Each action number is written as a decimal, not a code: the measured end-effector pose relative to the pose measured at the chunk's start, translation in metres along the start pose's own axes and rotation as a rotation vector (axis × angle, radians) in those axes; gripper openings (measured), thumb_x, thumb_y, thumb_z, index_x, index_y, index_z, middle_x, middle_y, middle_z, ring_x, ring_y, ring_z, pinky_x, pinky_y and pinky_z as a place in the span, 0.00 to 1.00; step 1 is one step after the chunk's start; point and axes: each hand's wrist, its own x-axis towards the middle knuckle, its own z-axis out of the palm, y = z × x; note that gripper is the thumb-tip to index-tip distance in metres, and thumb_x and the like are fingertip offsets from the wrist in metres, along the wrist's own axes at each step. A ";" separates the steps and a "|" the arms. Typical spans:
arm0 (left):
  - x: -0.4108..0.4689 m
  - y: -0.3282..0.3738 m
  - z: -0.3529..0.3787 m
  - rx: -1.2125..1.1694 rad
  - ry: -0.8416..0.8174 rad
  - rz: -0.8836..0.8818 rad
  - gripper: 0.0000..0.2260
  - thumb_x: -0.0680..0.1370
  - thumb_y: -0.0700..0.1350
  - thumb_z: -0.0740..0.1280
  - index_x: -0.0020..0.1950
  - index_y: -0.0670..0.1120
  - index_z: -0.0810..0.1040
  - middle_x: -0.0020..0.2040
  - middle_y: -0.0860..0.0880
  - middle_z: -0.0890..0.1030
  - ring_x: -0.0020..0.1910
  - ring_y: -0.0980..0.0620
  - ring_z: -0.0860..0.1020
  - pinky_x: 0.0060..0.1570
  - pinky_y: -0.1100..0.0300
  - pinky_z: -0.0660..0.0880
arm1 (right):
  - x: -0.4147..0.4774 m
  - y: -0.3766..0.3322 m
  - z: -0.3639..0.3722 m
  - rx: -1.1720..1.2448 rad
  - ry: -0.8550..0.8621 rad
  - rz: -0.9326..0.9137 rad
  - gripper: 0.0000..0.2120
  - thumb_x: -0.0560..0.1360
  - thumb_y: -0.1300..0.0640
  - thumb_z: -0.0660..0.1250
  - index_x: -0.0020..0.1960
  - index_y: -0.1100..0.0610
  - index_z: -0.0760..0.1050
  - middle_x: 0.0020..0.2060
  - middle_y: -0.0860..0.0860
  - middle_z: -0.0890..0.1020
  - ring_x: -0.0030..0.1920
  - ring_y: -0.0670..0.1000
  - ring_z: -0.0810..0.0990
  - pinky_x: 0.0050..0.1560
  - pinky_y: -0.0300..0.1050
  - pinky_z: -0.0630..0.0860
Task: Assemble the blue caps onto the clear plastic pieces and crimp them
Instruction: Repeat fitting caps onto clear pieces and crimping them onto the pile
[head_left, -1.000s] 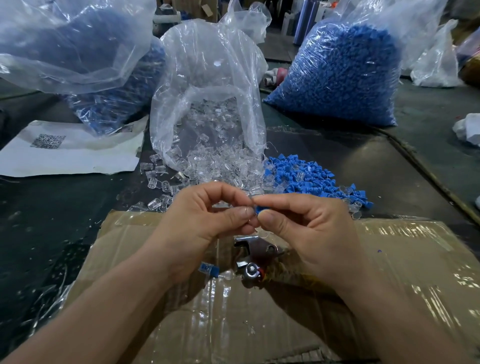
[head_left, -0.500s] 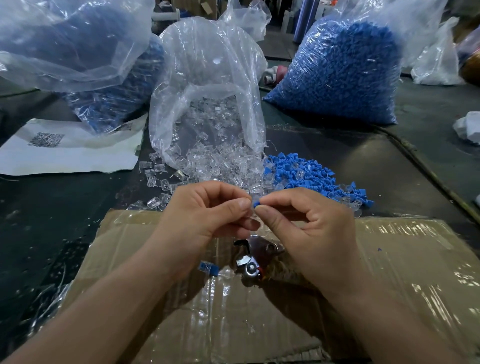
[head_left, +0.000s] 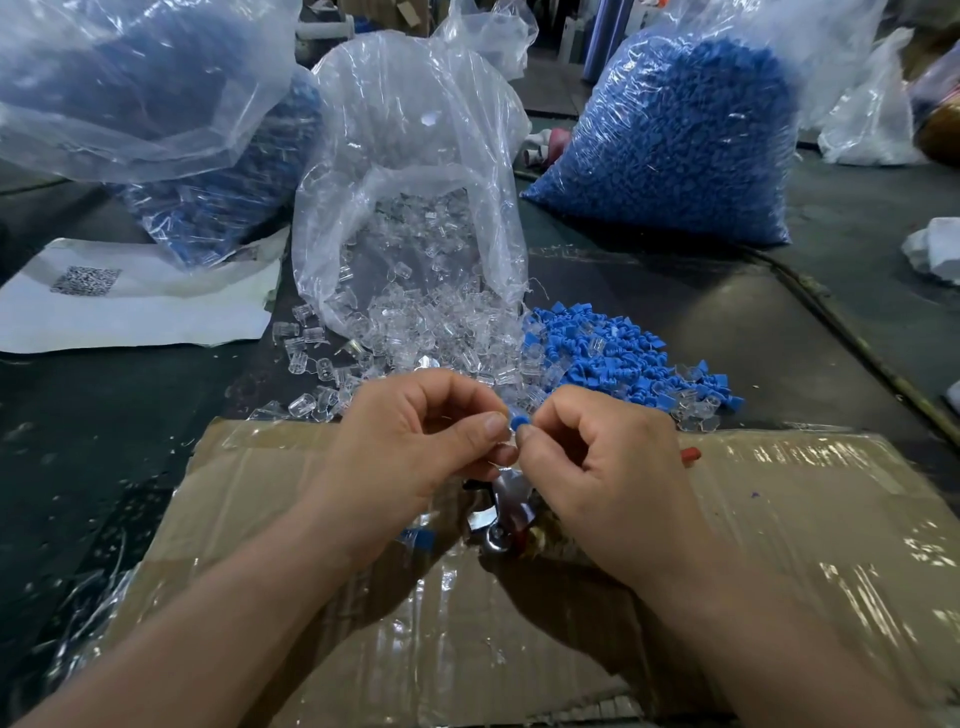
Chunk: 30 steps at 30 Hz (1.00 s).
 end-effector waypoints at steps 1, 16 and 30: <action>0.000 0.000 0.000 -0.001 -0.001 -0.004 0.06 0.61 0.41 0.70 0.37 0.42 0.79 0.31 0.47 0.82 0.31 0.54 0.81 0.33 0.65 0.78 | 0.000 0.000 0.000 0.004 0.000 -0.005 0.10 0.69 0.54 0.63 0.30 0.57 0.73 0.22 0.46 0.71 0.29 0.48 0.72 0.26 0.37 0.64; 0.002 0.004 -0.006 -0.112 0.023 -0.178 0.05 0.59 0.34 0.71 0.29 0.44 0.81 0.25 0.44 0.78 0.22 0.53 0.75 0.21 0.65 0.72 | 0.000 0.002 0.002 0.084 0.043 -0.203 0.14 0.68 0.52 0.71 0.50 0.59 0.81 0.42 0.47 0.83 0.45 0.42 0.79 0.46 0.32 0.76; 0.004 0.004 -0.012 -0.239 -0.101 -0.252 0.06 0.59 0.34 0.70 0.30 0.44 0.81 0.28 0.43 0.78 0.24 0.50 0.77 0.22 0.65 0.73 | 0.003 0.011 0.001 -0.017 0.111 -0.406 0.12 0.71 0.56 0.67 0.49 0.63 0.81 0.42 0.52 0.84 0.45 0.45 0.79 0.48 0.30 0.74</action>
